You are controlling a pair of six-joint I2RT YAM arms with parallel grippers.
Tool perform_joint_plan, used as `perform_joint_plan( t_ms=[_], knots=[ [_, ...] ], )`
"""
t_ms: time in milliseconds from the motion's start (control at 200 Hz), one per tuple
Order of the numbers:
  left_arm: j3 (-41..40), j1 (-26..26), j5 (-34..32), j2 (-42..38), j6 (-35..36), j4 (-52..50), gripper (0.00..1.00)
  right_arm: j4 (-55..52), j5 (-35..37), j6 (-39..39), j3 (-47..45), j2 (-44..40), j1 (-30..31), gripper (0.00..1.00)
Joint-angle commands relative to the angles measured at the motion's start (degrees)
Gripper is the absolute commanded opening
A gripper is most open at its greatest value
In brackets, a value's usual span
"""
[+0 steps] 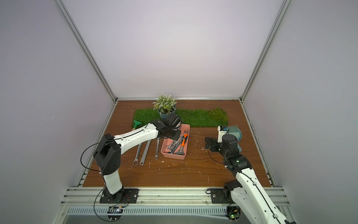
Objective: Take out the wrench from the storage box
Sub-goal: Place the wrench at the center of the board.
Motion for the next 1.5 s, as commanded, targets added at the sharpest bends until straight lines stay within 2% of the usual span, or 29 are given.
perform_joint_plan(
  t_ms=[0, 150, 280, 505, 706, 831, 1026, 1286, 1491],
  knots=[
    [1.68, 0.9, 0.04, -3.34, -0.08, -2.0, 0.0, 1.66, -1.43, -0.48, 1.1, 0.19, -0.34, 0.99],
    [-0.61, 3.12, -1.44, -8.11, 0.62, -4.8, 0.0, 1.66, -1.66, -0.5, 0.92, 0.06, -0.38, 0.99],
    [-6.48, 5.62, -4.28, -14.55, 1.2, -5.36, 0.0, 1.74, -1.93, -0.34, 0.75, -0.12, -0.39, 0.99],
    [-18.32, 14.95, -6.43, -23.56, 2.51, -7.26, 0.0, 2.53, -2.92, 0.05, -0.08, -0.21, -0.36, 0.99],
    [-26.33, 23.35, -8.73, -27.15, 5.15, -7.12, 0.0, 3.16, -3.29, -0.22, -0.39, 0.31, -0.37, 0.99],
    [-27.49, 28.19, -8.9, -25.71, 7.03, -6.96, 0.0, 3.55, -3.46, -0.41, -0.56, 0.69, -0.38, 0.99],
    [-27.9, 30.29, -10.93, -19.57, 8.69, -5.95, 0.0, 3.78, -3.25, -0.83, -1.01, 0.74, -0.36, 0.99],
    [-28.69, 34.1, -13.67, -15.58, 11.95, -5.42, 0.0, 4.11, -2.8, -1.51, -1.1, 1.18, -0.36, 0.99],
    [-27.86, 34.47, -14.33, -11.84, 12.92, -5.41, 0.0, 3.96, -2.33, -2.22, -0.68, 1.45, -0.41, 0.99]
  ],
)
